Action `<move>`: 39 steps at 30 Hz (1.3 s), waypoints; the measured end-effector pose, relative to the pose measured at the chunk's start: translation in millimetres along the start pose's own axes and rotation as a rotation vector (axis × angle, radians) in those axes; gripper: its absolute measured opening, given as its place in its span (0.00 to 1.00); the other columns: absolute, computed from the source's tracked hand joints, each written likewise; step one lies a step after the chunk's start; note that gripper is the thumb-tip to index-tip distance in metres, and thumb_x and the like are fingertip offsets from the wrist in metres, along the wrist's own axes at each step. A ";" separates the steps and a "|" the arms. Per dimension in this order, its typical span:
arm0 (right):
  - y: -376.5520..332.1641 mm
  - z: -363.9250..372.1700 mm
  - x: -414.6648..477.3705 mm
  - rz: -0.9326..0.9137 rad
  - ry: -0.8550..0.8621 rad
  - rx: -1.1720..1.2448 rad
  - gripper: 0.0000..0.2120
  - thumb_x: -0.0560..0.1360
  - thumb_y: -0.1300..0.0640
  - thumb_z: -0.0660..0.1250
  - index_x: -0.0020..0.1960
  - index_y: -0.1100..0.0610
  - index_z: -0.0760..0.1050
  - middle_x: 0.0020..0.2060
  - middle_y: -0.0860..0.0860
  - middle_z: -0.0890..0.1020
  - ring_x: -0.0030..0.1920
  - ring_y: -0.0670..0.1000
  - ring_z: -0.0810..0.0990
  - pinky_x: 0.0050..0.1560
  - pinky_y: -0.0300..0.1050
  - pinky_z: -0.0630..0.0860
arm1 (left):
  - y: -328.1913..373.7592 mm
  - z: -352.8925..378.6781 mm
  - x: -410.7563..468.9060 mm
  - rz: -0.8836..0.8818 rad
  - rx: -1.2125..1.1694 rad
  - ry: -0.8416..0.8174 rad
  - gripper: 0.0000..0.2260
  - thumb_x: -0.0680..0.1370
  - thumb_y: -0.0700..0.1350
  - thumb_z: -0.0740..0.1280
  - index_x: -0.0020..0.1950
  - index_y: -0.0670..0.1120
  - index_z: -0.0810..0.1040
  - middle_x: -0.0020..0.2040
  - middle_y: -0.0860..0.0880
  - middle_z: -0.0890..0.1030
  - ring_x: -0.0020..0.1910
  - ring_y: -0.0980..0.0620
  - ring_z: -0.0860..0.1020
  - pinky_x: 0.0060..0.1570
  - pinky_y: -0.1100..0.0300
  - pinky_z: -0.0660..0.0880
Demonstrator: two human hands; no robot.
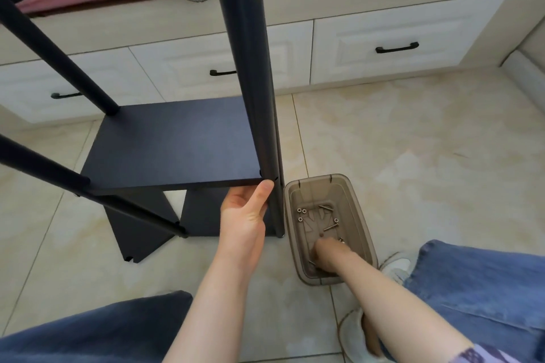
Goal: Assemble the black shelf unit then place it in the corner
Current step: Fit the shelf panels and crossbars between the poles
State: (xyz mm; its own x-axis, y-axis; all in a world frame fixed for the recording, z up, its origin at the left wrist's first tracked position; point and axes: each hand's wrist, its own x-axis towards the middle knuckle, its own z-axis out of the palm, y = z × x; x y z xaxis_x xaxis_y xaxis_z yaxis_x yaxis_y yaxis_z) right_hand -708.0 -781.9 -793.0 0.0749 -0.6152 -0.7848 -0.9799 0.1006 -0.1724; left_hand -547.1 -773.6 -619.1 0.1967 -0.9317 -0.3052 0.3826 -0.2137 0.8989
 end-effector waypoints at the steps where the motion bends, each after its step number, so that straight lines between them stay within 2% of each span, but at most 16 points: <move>1: -0.3 2.3 2.0 -0.009 0.012 -0.037 0.18 0.80 0.62 0.59 0.69 0.60 0.72 0.68 0.60 0.75 0.67 0.60 0.75 0.64 0.51 0.73 | -0.1 0.1 -0.1 -0.007 -0.008 -0.003 0.26 0.61 0.54 0.77 0.57 0.48 0.81 0.55 0.46 0.85 0.60 0.48 0.82 0.73 0.43 0.68; 5: -1.1 8.7 7.2 -0.009 0.038 -0.174 0.18 0.79 0.63 0.61 0.69 0.58 0.72 0.67 0.58 0.76 0.66 0.59 0.76 0.63 0.52 0.73 | 0.7 -0.2 0.5 -0.015 -0.022 -0.010 0.28 0.60 0.54 0.77 0.57 0.47 0.80 0.54 0.46 0.85 0.59 0.48 0.82 0.73 0.44 0.69; 12: -1.1 11.2 8.7 -0.009 0.061 -0.253 0.19 0.79 0.66 0.59 0.69 0.58 0.73 0.66 0.56 0.76 0.67 0.59 0.76 0.67 0.55 0.70 | 0.3 -0.4 0.0 -0.024 -0.027 0.003 0.28 0.58 0.55 0.77 0.56 0.47 0.80 0.53 0.48 0.86 0.59 0.49 0.83 0.73 0.45 0.69; 17: -1.3 8.3 6.2 -0.012 0.055 -0.217 0.18 0.80 0.65 0.59 0.69 0.58 0.72 0.67 0.56 0.76 0.67 0.59 0.75 0.64 0.52 0.71 | -0.2 -2.0 0.3 -0.025 -0.012 -0.011 0.29 0.58 0.57 0.78 0.56 0.48 0.80 0.53 0.49 0.86 0.58 0.51 0.83 0.72 0.45 0.69; 20: 0.5 1.3 3.4 -0.005 0.022 -0.095 0.16 0.79 0.61 0.63 0.67 0.59 0.74 0.65 0.57 0.77 0.65 0.58 0.77 0.61 0.49 0.74 | -1.2 -2.5 1.1 -0.023 -0.007 -0.010 0.30 0.58 0.57 0.78 0.56 0.48 0.80 0.54 0.48 0.86 0.58 0.50 0.83 0.72 0.44 0.70; 24: 2.9 -11.4 -7.6 0.053 0.002 0.147 0.17 0.73 0.55 0.71 0.59 0.62 0.78 0.58 0.57 0.81 0.58 0.57 0.81 0.50 0.43 0.77 | -2.3 -3.1 1.9 -0.022 -0.031 -0.009 0.26 0.60 0.54 0.78 0.55 0.48 0.81 0.53 0.48 0.86 0.58 0.50 0.83 0.72 0.46 0.70; 27: 1.0 -22.0 -22.8 0.072 0.064 0.404 0.08 0.71 0.59 0.70 0.48 0.60 0.80 0.47 0.56 0.84 0.46 0.54 0.82 0.39 0.41 0.76 | -3.0 -2.7 1.5 -0.007 -0.064 -0.025 0.23 0.62 0.51 0.77 0.55 0.47 0.82 0.52 0.48 0.86 0.57 0.50 0.84 0.70 0.49 0.72; 29: -6.2 -24.3 -34.3 0.079 0.141 0.749 0.01 0.73 0.62 0.69 0.44 0.59 0.77 0.38 0.55 0.82 0.38 0.52 0.79 0.36 0.42 0.74 | -1.9 -2.9 1.9 0.000 -0.072 -0.037 0.22 0.63 0.50 0.77 0.55 0.47 0.82 0.52 0.47 0.87 0.57 0.49 0.84 0.68 0.50 0.73; 31: -20.6 -25.3 -51.2 0.101 0.145 1.256 0.03 0.75 0.65 0.67 0.49 0.62 0.78 0.31 0.54 0.80 0.30 0.50 0.77 0.32 0.42 0.73 | -0.7 -2.8 1.7 0.004 -0.067 -0.038 0.23 0.62 0.51 0.78 0.55 0.47 0.82 0.52 0.47 0.87 0.57 0.47 0.84 0.66 0.51 0.74; 33: -39.1 -25.5 -70.2 0.116 0.111 1.740 0.04 0.77 0.65 0.66 0.49 0.63 0.79 0.28 0.53 0.80 0.27 0.49 0.75 0.29 0.40 0.72 | -0.6 -3.6 2.1 0.008 -0.050 -0.034 0.23 0.62 0.52 0.78 0.54 0.47 0.82 0.51 0.47 0.87 0.57 0.47 0.84 0.64 0.51 0.75; 35: -55.2 -31.4 -94.6 0.082 0.133 2.058 0.04 0.78 0.64 0.66 0.46 0.62 0.79 0.27 0.52 0.79 0.27 0.48 0.74 0.28 0.39 0.72 | 1.8 -3.5 -0.4 0.010 -0.045 -0.037 0.20 0.64 0.50 0.77 0.54 0.45 0.82 0.49 0.47 0.87 0.55 0.47 0.84 0.59 0.55 0.77; 37: -66.8 -42.0 -119.1 -0.017 0.199 2.161 0.03 0.78 0.64 0.67 0.47 0.62 0.80 0.28 0.51 0.79 0.27 0.46 0.74 0.27 0.36 0.71 | 5.3 -0.8 -4.0 0.003 -0.060 -0.056 0.18 0.67 0.48 0.75 0.54 0.44 0.81 0.48 0.47 0.86 0.53 0.47 0.85 0.54 0.59 0.80; 39: -73.9 -52.8 -142.1 -0.134 0.284 2.132 0.04 0.78 0.63 0.67 0.50 0.63 0.80 0.31 0.51 0.80 0.28 0.45 0.74 0.29 0.36 0.72 | 8.7 1.4 -7.7 -0.032 -0.107 -0.058 0.15 0.72 0.48 0.72 0.55 0.42 0.80 0.49 0.45 0.86 0.51 0.48 0.85 0.53 0.58 0.81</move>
State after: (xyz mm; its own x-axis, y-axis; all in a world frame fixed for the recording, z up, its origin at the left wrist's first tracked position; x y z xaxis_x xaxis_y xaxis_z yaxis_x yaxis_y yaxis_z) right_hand -655.9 -743.2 -637.3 -0.1133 -0.7404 -0.6626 0.6831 0.4263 -0.5931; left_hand -546.6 -768.6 -608.5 0.1311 -0.9411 -0.3117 0.4825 -0.2141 0.8493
